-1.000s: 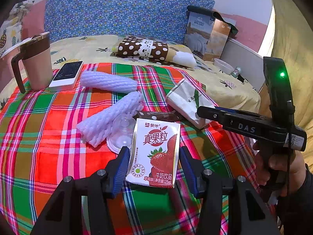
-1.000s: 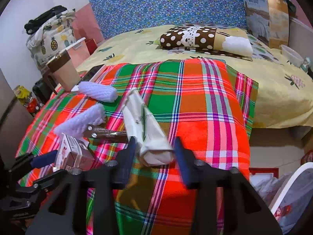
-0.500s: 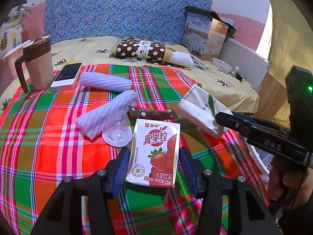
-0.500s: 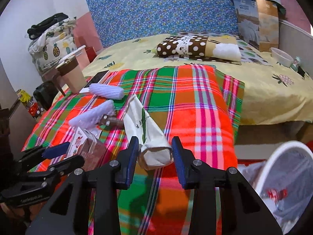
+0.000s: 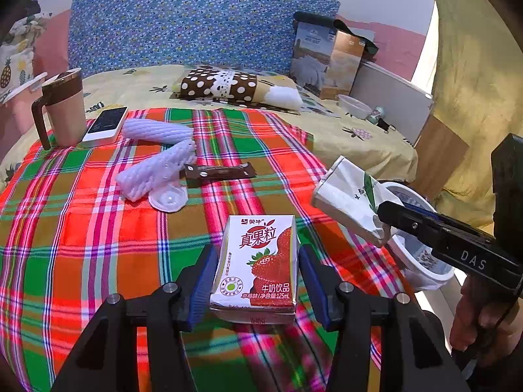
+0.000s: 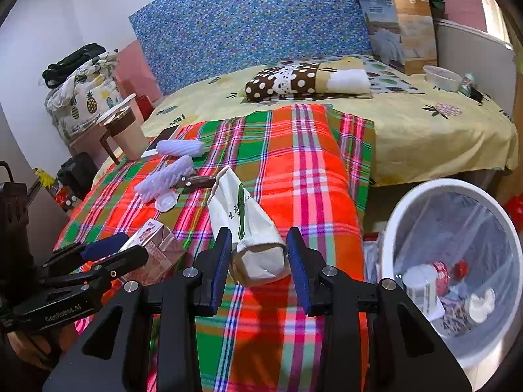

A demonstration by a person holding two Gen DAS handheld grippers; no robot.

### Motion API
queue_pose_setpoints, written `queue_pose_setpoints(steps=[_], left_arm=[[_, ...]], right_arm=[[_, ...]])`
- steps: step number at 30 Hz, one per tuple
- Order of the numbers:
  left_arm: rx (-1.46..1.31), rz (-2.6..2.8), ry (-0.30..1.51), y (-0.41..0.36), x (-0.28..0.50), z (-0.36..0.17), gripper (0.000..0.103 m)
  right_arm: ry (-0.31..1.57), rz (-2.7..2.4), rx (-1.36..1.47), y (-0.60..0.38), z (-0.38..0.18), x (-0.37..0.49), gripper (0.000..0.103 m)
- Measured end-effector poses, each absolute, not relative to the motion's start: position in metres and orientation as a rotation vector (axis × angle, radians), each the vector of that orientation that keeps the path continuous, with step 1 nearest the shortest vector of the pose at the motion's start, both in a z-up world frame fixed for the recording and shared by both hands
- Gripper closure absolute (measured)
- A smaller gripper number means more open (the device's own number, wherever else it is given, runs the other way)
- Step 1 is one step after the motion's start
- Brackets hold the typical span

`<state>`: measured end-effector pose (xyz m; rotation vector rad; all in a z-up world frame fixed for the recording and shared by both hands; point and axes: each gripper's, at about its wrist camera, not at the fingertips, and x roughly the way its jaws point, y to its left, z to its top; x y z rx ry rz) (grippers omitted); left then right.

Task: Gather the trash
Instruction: 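Carry the milk carton and paper bag in both grippers over the bin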

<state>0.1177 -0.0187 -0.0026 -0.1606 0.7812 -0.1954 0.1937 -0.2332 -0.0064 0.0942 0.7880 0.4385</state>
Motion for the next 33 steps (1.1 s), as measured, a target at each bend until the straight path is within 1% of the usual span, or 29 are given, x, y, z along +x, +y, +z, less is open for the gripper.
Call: queue_pose_setpoints(steps=[14,33], left_arm=[[-0.135,-0.228,0.765,-0.04,0.1,0.008,0.051],[-0.089,-0.323,0.766,-0.09,0.112,0.014,0.051]], right_arm=[[0.76,0.407,0.153,-0.251,-0.006,0.174,0.066],[0.736,0.312,0.204,-0.292,-0.007,0.165,0.066]])
